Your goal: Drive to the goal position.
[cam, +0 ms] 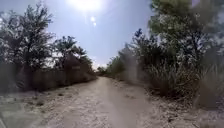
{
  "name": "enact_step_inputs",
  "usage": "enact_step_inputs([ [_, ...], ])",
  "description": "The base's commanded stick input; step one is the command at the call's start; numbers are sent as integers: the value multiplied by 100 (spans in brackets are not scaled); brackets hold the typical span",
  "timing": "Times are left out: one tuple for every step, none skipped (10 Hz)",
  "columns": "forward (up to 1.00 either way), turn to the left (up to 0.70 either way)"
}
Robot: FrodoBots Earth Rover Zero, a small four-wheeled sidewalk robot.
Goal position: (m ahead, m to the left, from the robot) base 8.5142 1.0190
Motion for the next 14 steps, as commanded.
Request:
enact_step_inputs([
  [45, 2],
  [45, 2],
  [45, 2],
  [45, 2],
  [45, 2],
  [45, 2],
  [45, 2],
  [45, 2],
  [45, 2],
  [45, 2],
  [45, 2],
  [45, 2],
  [45, 2],
  [45, 2],
])
